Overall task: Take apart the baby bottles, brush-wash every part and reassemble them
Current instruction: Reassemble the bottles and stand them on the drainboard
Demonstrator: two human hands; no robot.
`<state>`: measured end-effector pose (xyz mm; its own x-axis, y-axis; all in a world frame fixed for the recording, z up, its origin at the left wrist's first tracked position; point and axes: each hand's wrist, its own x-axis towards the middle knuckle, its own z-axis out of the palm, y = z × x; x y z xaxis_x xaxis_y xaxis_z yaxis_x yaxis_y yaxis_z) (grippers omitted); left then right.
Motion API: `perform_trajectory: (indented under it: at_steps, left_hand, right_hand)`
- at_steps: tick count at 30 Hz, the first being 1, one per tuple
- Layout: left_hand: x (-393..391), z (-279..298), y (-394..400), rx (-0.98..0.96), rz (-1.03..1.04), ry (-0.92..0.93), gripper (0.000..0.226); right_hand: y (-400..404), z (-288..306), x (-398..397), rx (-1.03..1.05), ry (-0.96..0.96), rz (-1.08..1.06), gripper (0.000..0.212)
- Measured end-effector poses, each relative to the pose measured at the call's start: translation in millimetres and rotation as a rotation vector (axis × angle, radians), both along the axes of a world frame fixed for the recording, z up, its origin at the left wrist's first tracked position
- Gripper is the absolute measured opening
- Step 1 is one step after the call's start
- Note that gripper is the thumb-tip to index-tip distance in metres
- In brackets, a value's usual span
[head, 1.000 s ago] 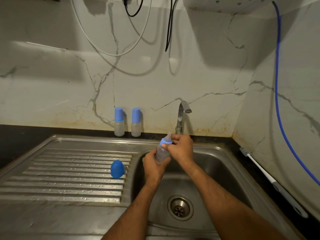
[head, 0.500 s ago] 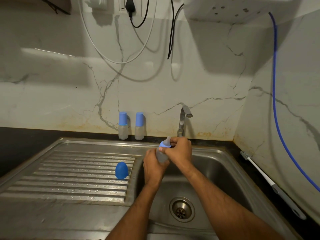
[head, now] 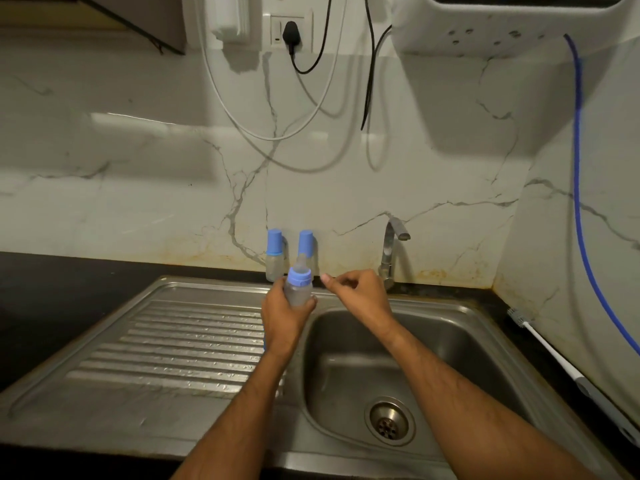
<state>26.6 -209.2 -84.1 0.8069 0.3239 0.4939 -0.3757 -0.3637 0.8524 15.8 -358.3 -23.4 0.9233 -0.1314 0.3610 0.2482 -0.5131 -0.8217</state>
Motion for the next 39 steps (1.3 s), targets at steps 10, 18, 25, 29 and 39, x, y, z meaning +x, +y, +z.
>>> perform_trajectory:
  at_steps: [10, 18, 25, 29, 39]
  left_hand:
    - [-21, -6, 93, 0.032, 0.146, 0.032, 0.047]
    - [-27, -22, 133, 0.024, 0.182, 0.063, 0.049]
    - [-23, -32, 146, -0.006, 0.2, 0.1, 0.051]
    - [-21, -32, 146, 0.016, 0.201, 0.113, 0.052]
    - [-8, -27, 90, -0.003, 0.118, 0.111, 0.05]
  right_hand:
    - [70, -35, -6, -0.27, 0.118, 0.12, 0.036]
    - [110, -61, 3, -0.508, 0.152, 0.162, 0.07]
    - [128, -72, 8, -0.62, 0.109, 0.212, 0.045]
    - [125, -63, 11, -0.583, 0.134, 0.219, 0.044]
    - [34, 20, 15, -0.207, 0.28, 0.327, 0.035]
